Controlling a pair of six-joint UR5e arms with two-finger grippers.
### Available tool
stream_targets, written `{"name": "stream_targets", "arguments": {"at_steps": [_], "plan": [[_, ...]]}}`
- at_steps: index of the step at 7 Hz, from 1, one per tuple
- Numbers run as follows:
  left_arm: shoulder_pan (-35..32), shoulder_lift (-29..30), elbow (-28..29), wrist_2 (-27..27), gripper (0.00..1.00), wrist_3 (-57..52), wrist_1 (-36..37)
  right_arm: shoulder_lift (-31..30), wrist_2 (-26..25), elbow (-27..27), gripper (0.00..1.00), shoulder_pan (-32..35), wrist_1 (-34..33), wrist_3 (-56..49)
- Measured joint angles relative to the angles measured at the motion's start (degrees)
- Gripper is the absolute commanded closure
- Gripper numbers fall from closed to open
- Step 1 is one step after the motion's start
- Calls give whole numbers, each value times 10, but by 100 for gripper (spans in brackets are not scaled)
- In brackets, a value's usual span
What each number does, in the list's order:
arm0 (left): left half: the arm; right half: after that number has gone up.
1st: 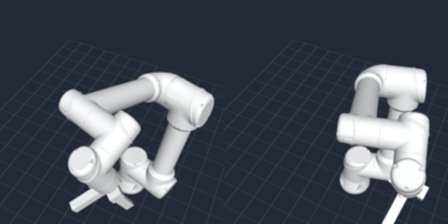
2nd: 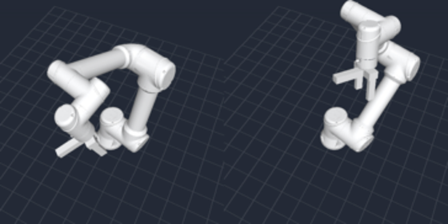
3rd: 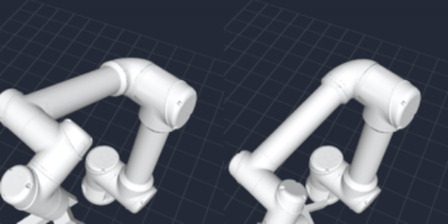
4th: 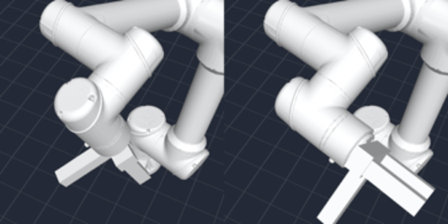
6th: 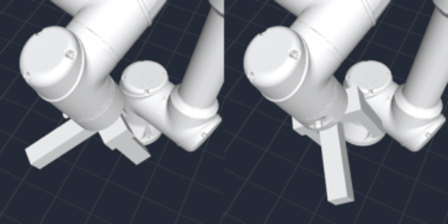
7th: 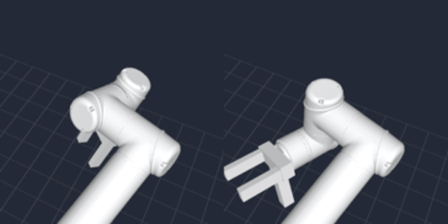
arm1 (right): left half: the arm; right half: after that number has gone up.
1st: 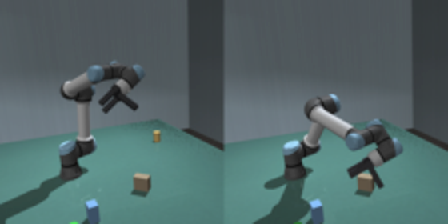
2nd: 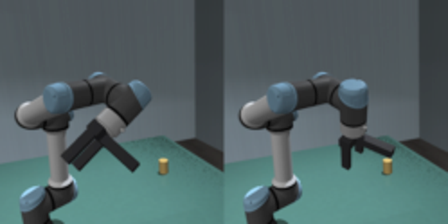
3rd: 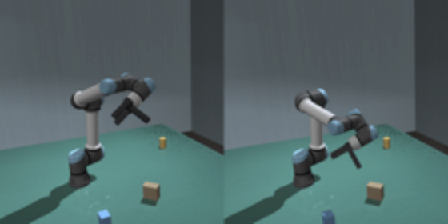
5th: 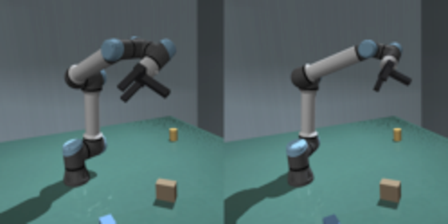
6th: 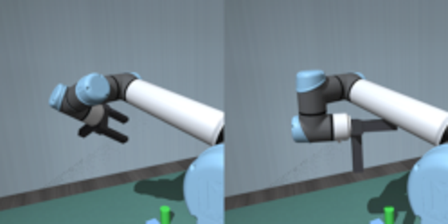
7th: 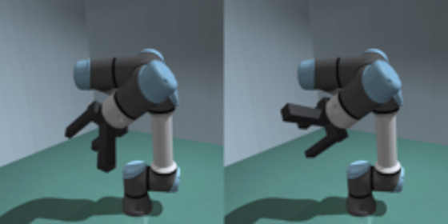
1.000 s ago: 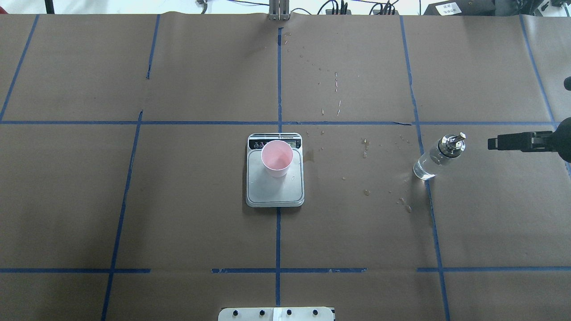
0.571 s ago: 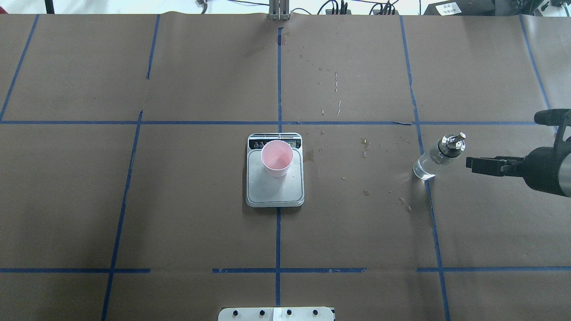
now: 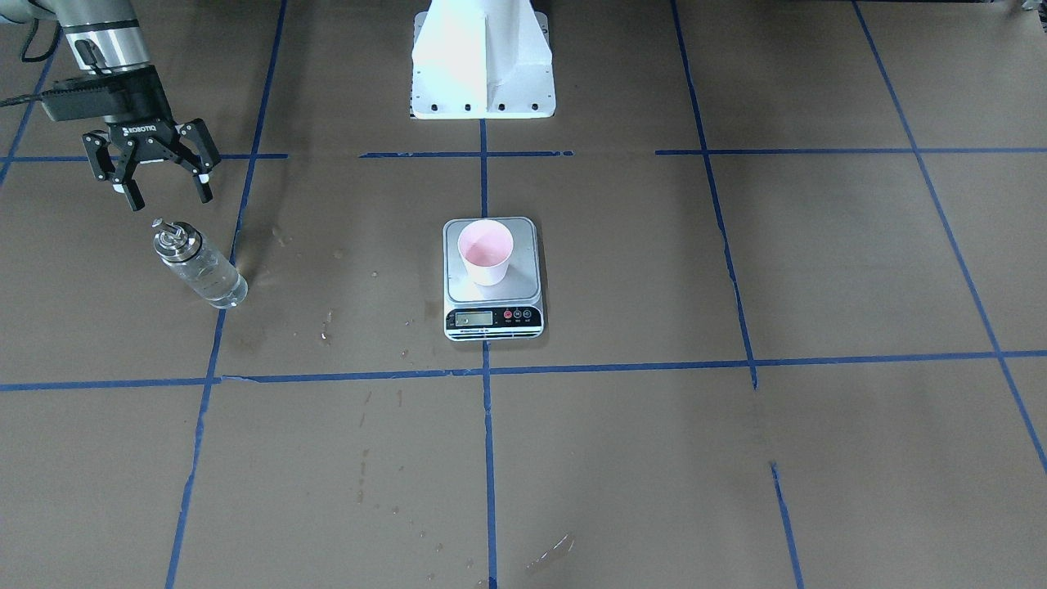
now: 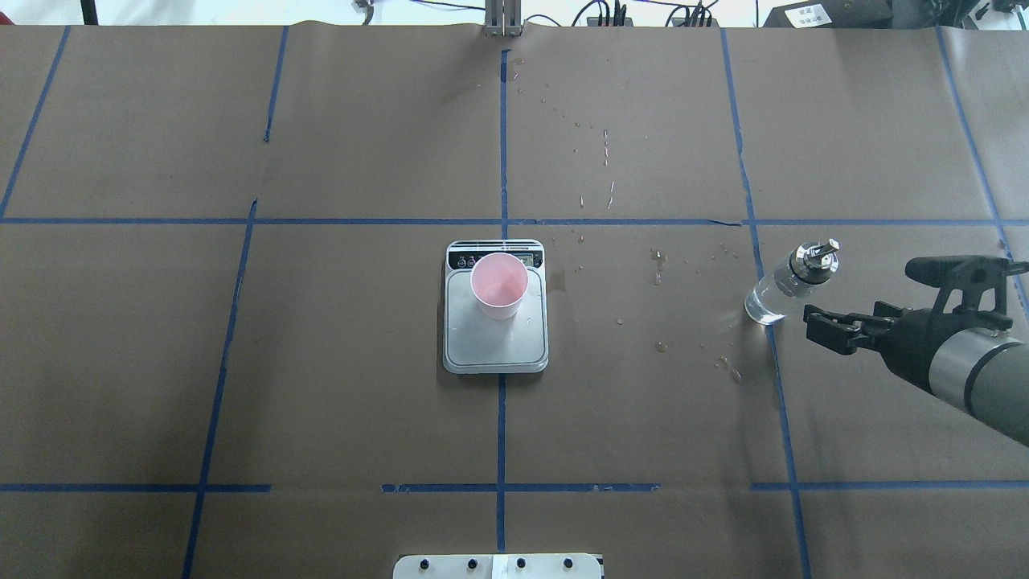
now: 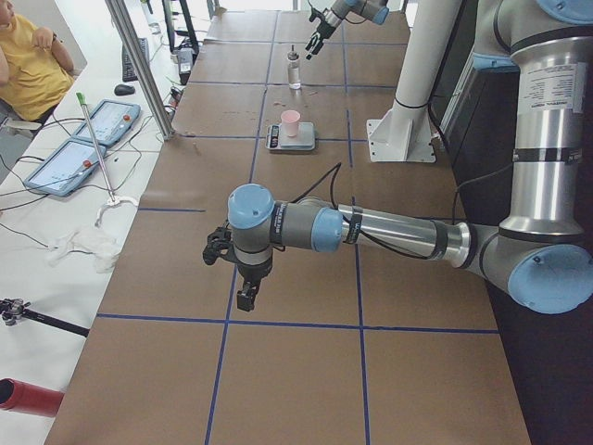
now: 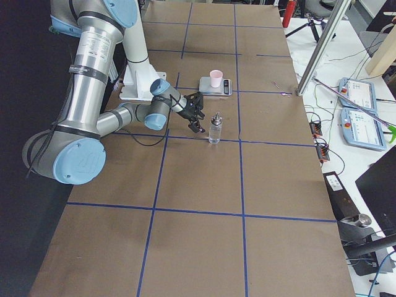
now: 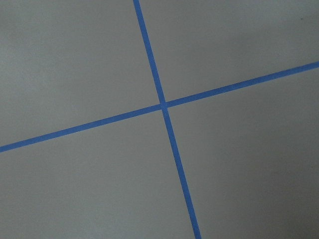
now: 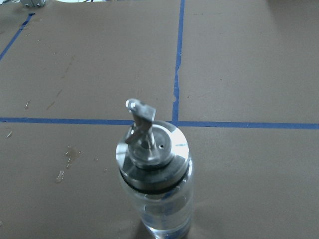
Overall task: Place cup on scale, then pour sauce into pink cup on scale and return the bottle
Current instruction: 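Reach the right gripper to the glass sauce bottle and grasp it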
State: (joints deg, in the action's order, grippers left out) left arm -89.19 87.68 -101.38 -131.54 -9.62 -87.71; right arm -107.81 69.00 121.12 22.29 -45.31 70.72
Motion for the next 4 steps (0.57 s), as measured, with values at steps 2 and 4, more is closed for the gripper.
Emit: {"name": "stream_targets", "arguments": {"at_steps": [2,4], "plan": [[0,1,-4,0,0,1,0,36,-47,-51,0,-21,22,3],[1,1,-6,0,0,1,0,73,-61,-96,0,-24,26,-3]]}}
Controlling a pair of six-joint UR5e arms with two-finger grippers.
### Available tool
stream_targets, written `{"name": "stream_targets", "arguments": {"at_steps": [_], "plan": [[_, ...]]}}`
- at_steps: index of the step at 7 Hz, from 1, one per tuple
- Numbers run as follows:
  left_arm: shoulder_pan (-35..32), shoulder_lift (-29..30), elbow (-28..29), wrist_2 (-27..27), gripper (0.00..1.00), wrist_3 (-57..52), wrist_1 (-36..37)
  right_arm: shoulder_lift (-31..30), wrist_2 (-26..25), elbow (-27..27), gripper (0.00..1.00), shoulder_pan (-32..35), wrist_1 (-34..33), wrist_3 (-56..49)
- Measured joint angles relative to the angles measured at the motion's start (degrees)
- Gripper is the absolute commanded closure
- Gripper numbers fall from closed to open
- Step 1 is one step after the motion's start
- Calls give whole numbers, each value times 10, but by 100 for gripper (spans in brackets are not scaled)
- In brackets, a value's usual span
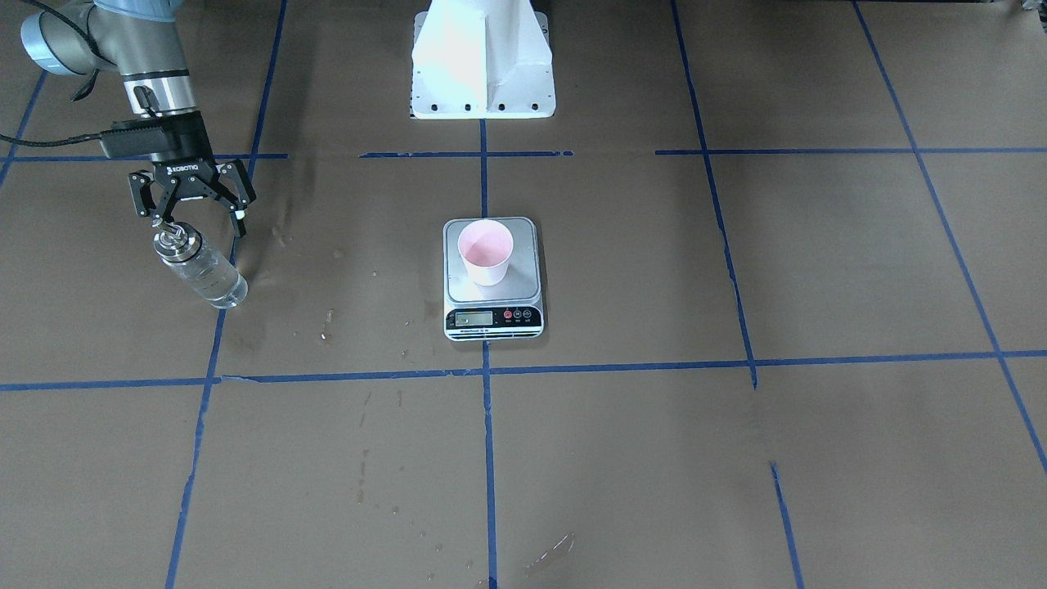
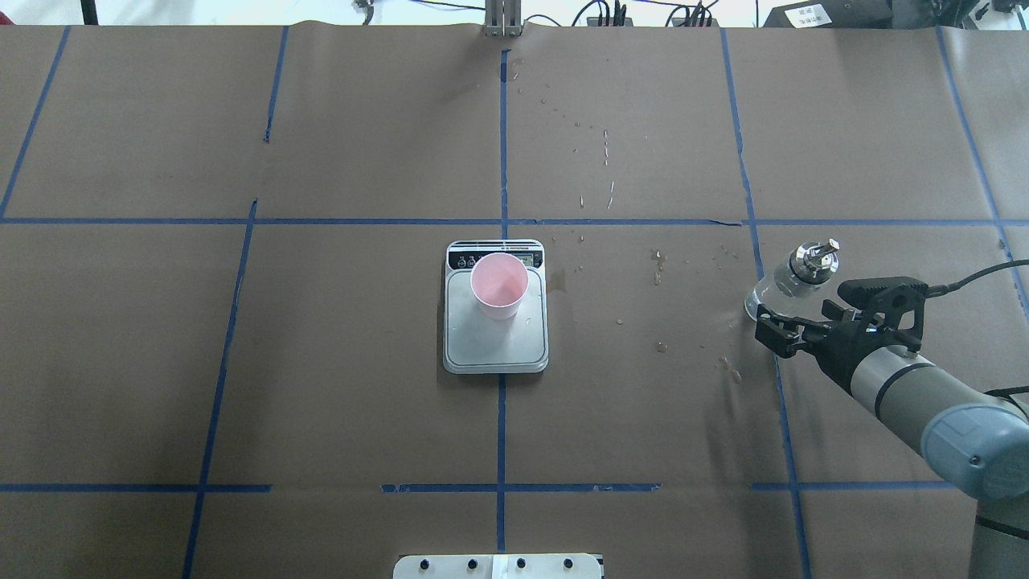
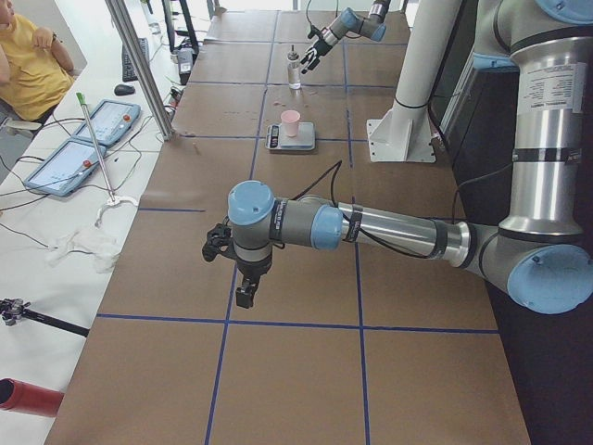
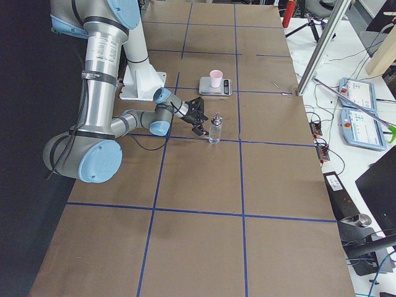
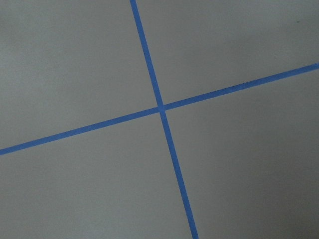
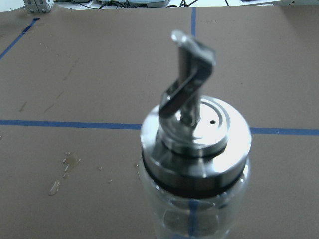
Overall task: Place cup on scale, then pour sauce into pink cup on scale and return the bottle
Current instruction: 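Reach the right gripper to the glass sauce bottle and grasp it, then lift the sauce bottle with the right gripper toward the pink cup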
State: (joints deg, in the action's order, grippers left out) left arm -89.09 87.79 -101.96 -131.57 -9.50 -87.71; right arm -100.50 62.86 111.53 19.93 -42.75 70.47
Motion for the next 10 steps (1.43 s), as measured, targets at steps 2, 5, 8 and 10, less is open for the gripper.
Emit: {"name": "stream_targets", "arguments": {"at_steps": [2,5,8,10], "plan": [[0,0,-1,0,0,0,0,9,-15,-26,0,0,0,-8],[1,0,-1,0,0,0,0,22,-44,-49,0,0,1,-23],[1,0,0,0,0,0,0,32,-66,-59,0,0,1,-25],[1,0,0,0,0,-1,0,38,-74,-60,0,0,1,-25]]}}
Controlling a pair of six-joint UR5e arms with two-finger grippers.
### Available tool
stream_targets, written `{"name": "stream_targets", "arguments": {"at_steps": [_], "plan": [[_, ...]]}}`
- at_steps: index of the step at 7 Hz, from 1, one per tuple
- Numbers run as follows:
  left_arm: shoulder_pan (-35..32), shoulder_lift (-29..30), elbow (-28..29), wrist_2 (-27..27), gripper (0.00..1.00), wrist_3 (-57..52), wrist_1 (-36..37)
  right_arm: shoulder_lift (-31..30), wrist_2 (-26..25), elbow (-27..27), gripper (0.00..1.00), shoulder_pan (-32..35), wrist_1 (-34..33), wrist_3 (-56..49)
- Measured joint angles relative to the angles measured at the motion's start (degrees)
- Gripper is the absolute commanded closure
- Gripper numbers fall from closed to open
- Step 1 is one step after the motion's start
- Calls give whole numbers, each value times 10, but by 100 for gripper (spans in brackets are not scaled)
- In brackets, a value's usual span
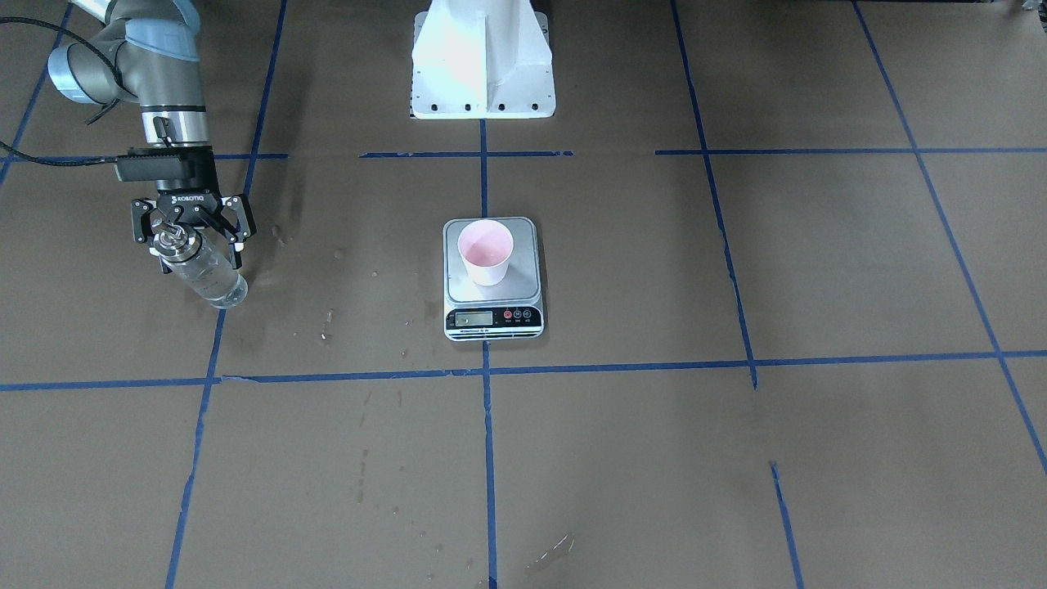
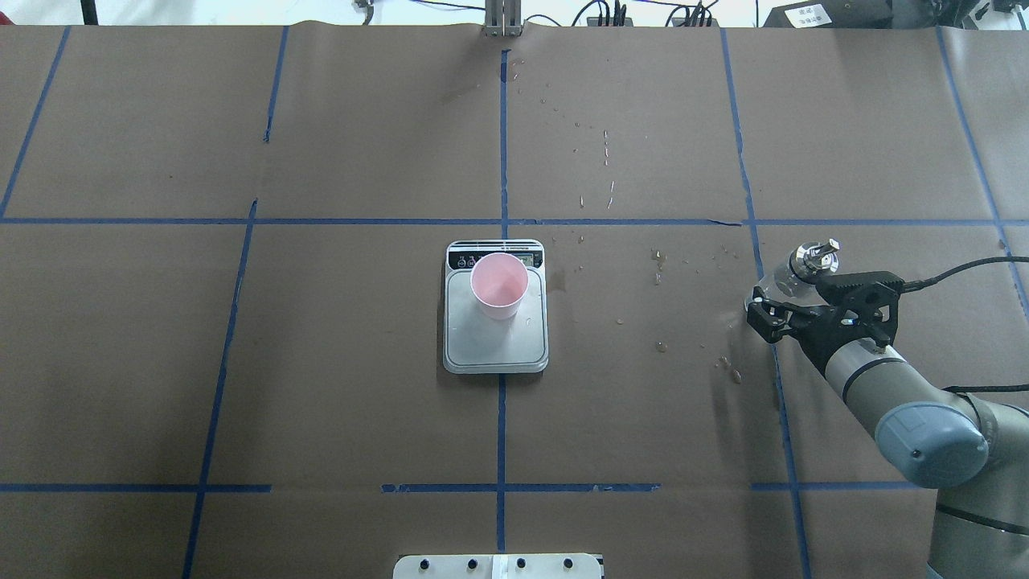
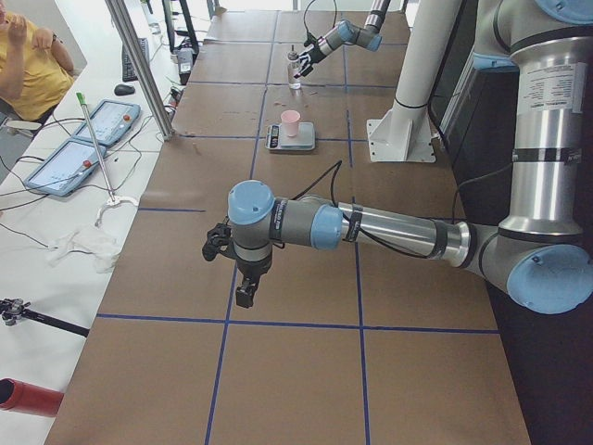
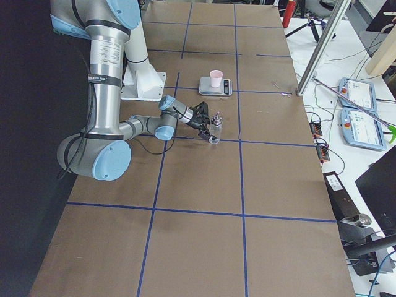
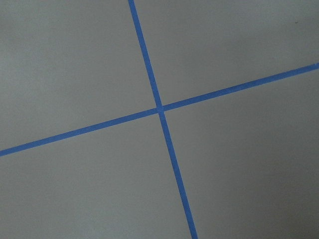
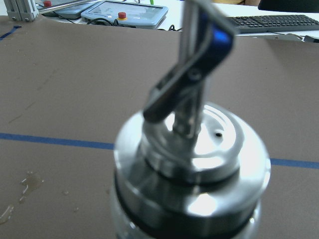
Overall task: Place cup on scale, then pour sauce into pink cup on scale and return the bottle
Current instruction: 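Lift the sauce bottle with the right gripper toward the pink cup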
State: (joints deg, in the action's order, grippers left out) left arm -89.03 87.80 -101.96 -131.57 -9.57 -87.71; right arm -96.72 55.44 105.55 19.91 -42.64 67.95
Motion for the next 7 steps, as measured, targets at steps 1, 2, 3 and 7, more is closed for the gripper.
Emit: {"name": "stream_targets", "arguments": {"at_steps": [1,2,3,7], "plan": [[0,0,0,0,0,0,0,4,-3,0,0,0,0,0],[0,0,0,0,0,0,0,6,-7,-1,0,0,0,0],[0,0,0,0,0,0,0,6,-9,-1,0,1,0,0],[0,0,0,0,0,0,0,8,-18,-1,15,6,0,-5]]}}
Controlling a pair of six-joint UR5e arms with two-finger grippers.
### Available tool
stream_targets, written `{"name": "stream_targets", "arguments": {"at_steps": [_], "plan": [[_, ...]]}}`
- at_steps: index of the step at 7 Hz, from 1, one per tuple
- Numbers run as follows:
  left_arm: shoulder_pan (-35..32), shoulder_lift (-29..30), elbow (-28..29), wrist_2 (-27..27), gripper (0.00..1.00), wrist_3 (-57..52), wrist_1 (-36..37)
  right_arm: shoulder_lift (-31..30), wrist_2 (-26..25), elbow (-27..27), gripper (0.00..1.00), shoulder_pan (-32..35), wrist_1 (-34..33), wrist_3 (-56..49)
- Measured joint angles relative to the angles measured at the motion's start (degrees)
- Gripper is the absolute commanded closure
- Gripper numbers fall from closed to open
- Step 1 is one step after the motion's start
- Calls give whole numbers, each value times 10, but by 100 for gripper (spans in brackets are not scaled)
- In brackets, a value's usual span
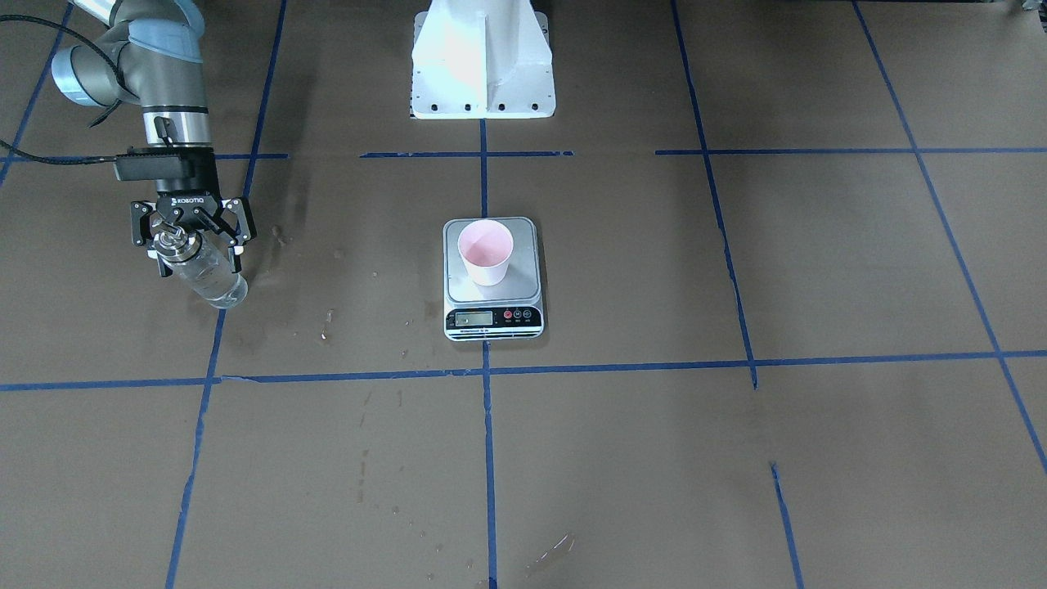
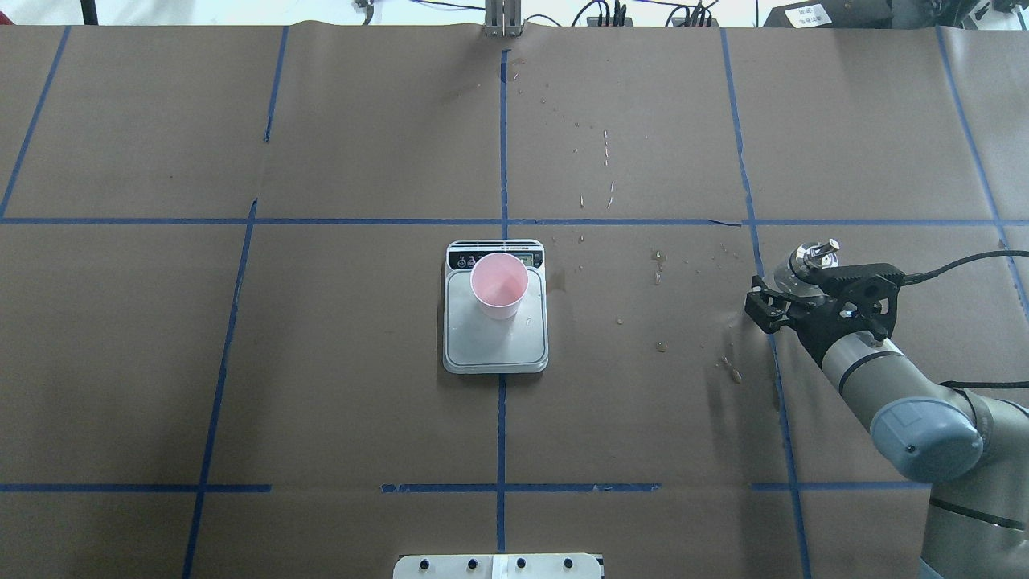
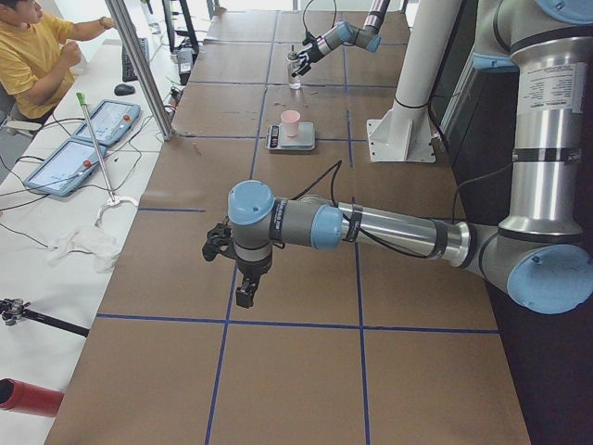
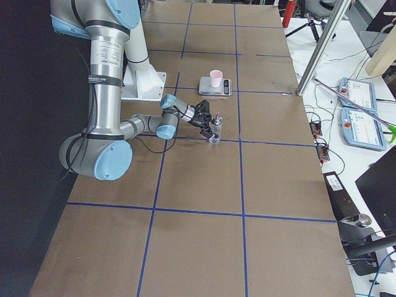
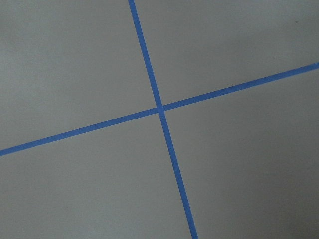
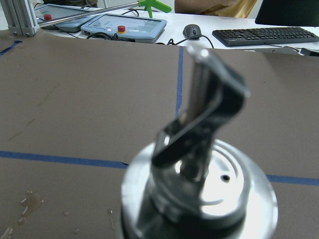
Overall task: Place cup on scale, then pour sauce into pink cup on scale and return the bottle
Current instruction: 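Lift the sauce bottle with the right gripper toward the pink cup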
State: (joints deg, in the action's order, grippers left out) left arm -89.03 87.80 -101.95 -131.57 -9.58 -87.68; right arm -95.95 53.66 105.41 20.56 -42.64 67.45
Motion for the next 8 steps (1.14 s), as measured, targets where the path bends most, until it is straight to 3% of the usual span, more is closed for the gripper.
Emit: {"name": "stream_targets", "arguments": {"at_steps": [2,3,8], "plan": [[0,0,0,0,0,0,0,4,-6,-2,91,1,0,0],[0,0,0,0,0,0,0,8,-7,-2,100,1,0,1],[0,0,0,0,0,-1,0,27,-37,-1,100,1,-1,-1]]}}
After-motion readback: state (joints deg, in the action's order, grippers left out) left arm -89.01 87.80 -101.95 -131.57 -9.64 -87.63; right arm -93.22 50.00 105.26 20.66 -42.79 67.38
